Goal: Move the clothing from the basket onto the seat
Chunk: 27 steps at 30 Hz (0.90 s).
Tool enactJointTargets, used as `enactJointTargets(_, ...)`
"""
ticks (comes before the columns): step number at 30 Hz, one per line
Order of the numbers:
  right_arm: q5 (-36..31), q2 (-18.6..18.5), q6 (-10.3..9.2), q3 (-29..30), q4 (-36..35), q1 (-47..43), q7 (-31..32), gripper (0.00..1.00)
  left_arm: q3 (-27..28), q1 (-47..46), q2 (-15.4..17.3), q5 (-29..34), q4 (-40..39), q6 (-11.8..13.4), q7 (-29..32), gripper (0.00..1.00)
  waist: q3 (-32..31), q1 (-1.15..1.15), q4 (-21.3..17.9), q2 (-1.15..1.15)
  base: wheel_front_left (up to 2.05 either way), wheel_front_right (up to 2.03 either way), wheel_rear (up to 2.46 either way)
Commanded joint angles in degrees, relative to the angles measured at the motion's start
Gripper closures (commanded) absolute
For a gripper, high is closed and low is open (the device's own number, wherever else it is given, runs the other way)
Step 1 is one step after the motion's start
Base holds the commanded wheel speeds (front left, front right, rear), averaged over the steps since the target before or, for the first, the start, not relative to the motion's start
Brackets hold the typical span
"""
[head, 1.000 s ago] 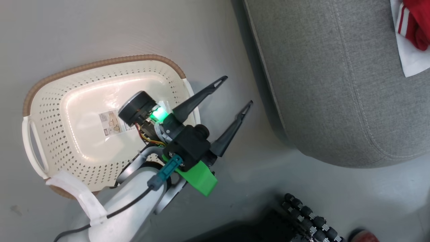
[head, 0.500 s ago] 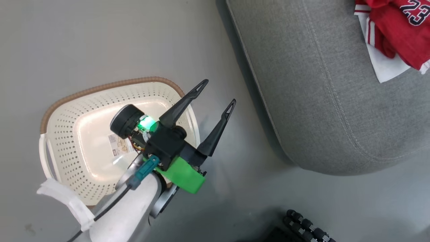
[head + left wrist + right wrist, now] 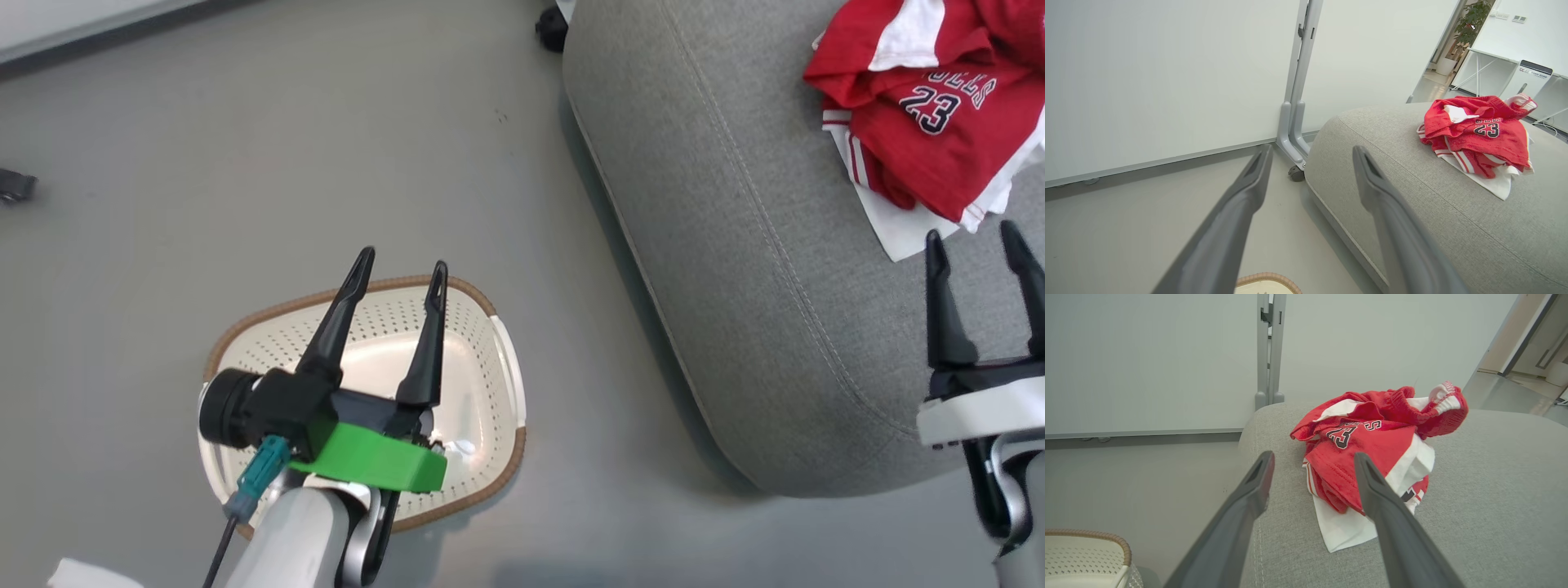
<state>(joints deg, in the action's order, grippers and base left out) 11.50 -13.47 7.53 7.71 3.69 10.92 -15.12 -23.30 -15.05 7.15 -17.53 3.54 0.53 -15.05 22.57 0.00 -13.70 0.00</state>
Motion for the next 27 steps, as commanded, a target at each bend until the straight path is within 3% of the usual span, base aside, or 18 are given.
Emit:
enactJointTargets(1, -0.5, -0.3, -0.08, -1.3, -0.3, -1.7, 0.0, 0.0, 1.6, 2.4, -0.7, 0.7, -0.2, -0.3, -0.2, 0.0, -8.2, 0.0, 5.7, 0.0, 0.0, 0.0, 0.0)
enactJointTargets(6, -1.5, -0.3, -0.08, -7.2, 0.5, -4.2, 0.0, 0.0, 8.2, 8.7, -2.9, 3.2, -1.3, -0.9, -0.1, 0.0, -13.2, 0.0, 9.8, 0.0, 0.0, 0.0, 0.0)
enactJointTargets(14, -1.0, 2.1, -0.08, -8.2, 0.8, -8.8, 0.0, 0.0, 16.0, 16.8, -4.1, 5.8, -2.7, -1.8, -0.1, 0.0, -20.1, 0.0, 15.1, 0.0, 0.0, 0.0, 0.0)
enactJointTargets(19, -2.2, 3.6, -0.08, -7.1, -1.1, -12.3, 0.0, 0.0, 18.8, 21.1, -4.2, 7.9, -4.1, -2.7, -0.1, 0.0, -22.9, 0.0, 16.6, 0.0, 0.0, 0.0, 0.0)
enactJointTargets(27, -4.4, 5.4, -0.08, -8.6, -3.4, -17.0, 0.0, 0.0, 19.9, 25.5, -4.3, 9.5, -6.1, -2.0, -0.1, 0.0, -25.1, 0.0, 16.3, 0.0, 0.0, 0.0, 0.0)
